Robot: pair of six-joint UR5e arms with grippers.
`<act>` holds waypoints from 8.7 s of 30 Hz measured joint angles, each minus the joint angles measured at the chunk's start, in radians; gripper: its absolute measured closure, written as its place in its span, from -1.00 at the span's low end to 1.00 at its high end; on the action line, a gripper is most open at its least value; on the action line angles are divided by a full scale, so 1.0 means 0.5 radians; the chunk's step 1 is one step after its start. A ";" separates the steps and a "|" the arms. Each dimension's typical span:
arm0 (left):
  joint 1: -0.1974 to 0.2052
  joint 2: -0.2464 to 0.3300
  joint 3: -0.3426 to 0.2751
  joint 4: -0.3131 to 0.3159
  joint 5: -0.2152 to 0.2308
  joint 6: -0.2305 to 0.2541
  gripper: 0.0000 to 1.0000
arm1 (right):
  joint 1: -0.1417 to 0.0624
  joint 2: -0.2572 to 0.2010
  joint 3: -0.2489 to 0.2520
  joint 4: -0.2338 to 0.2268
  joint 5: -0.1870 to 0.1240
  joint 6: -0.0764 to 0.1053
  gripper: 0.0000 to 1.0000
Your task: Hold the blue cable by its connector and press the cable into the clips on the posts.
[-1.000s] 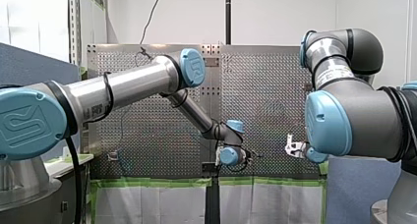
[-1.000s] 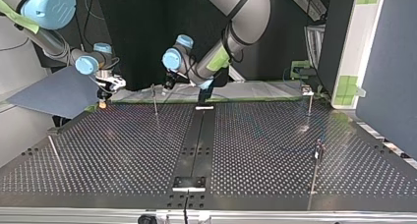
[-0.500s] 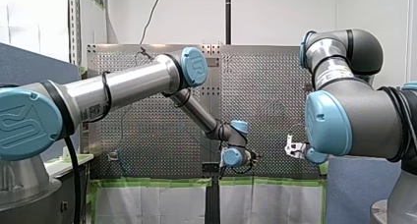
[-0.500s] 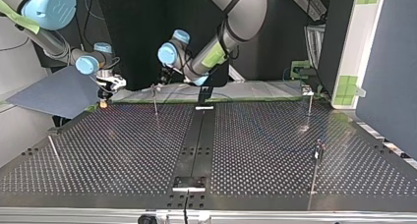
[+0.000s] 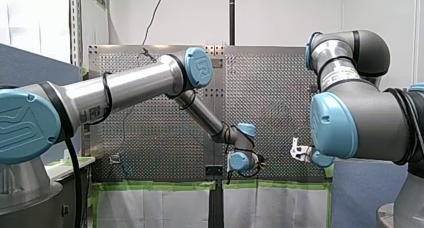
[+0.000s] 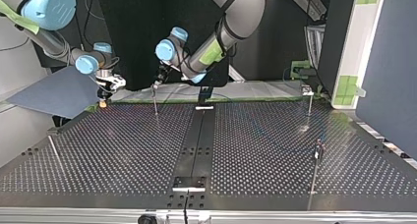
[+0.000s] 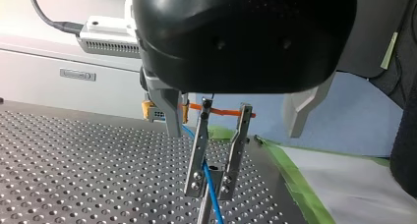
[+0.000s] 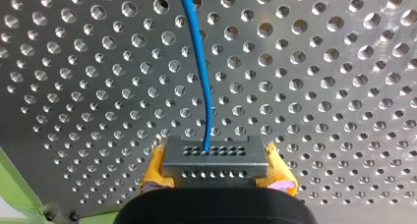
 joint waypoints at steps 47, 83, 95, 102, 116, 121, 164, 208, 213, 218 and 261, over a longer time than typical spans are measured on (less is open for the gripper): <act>0.006 0.009 -0.028 -0.082 -0.038 -0.030 -0.98 | -0.006 0.043 -0.003 -0.014 -0.024 0.028 1.00; -0.029 0.649 -0.717 0.161 -0.438 0.061 -0.98 | -0.003 0.045 -0.016 -0.004 -0.023 0.071 1.00; -0.019 0.874 -0.941 0.376 -0.574 -0.085 -0.98 | 0.001 0.046 -0.016 -0.004 -0.029 0.112 1.00; -0.034 1.002 -1.070 0.497 -0.598 -0.090 -0.98 | 0.005 0.048 -0.016 -0.003 -0.031 0.116 1.00; -0.063 1.275 -1.343 0.529 -0.633 -0.125 -0.98 | 0.017 0.049 -0.017 -0.001 -0.038 0.117 1.00; -0.062 1.377 -1.445 0.559 -0.636 -0.137 -0.98 | 0.024 0.049 -0.017 0.000 -0.038 0.116 1.00; -0.056 1.936 -2.313 1.170 -0.789 -0.217 -0.98 | 0.071 0.046 -0.017 0.009 -0.040 0.047 1.00; -0.020 1.936 -2.980 1.162 -0.808 -0.237 -0.98 | 0.069 -0.707 0.332 0.178 -0.033 0.098 1.00; -0.013 1.936 -2.957 1.161 -0.804 -0.227 -0.98 | 0.058 -0.799 0.348 0.140 -0.039 0.138 1.00; -0.013 1.936 -2.935 1.156 -0.800 -0.200 -0.98 | 0.058 -0.848 0.350 0.135 -0.042 0.144 1.00; -0.013 1.936 -2.932 1.155 -0.799 -0.195 -0.98 | 0.058 -0.856 0.350 0.134 -0.043 0.144 1.00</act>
